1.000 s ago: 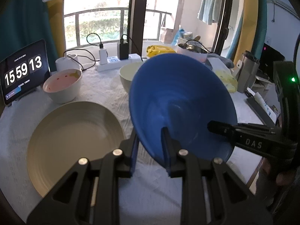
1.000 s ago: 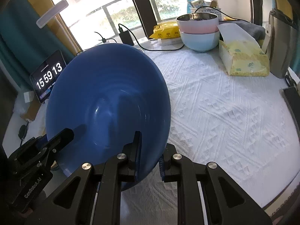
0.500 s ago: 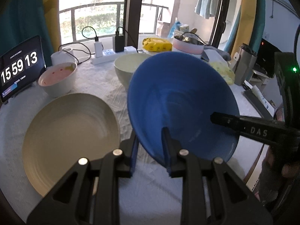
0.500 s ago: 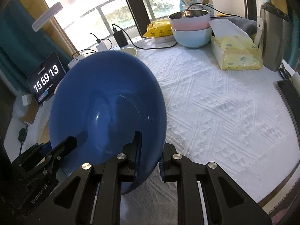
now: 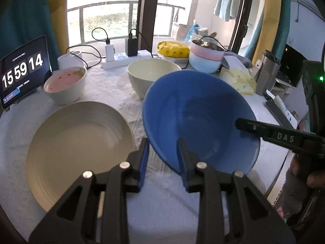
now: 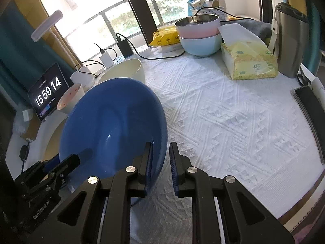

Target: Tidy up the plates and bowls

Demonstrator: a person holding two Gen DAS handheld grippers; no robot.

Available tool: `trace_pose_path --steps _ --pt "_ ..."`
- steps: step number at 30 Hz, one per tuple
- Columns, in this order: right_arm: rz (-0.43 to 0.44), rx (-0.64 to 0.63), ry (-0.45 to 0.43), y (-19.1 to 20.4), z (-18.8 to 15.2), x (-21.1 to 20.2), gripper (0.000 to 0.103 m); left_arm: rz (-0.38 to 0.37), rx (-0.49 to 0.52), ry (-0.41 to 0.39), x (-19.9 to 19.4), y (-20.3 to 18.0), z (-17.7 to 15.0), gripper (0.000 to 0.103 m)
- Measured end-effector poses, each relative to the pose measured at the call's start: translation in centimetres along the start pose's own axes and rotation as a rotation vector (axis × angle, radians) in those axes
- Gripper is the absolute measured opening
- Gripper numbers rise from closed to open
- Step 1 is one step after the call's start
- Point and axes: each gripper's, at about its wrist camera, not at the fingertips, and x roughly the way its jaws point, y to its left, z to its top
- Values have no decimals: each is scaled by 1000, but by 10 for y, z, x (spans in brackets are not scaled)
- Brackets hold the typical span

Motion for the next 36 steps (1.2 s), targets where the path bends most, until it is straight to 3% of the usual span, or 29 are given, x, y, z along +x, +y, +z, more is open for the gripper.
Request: trace_pose_path --steps 36 --pt "18 -120 -118 16 61 -19 22 48 -27 -121 -17 24 68 34"
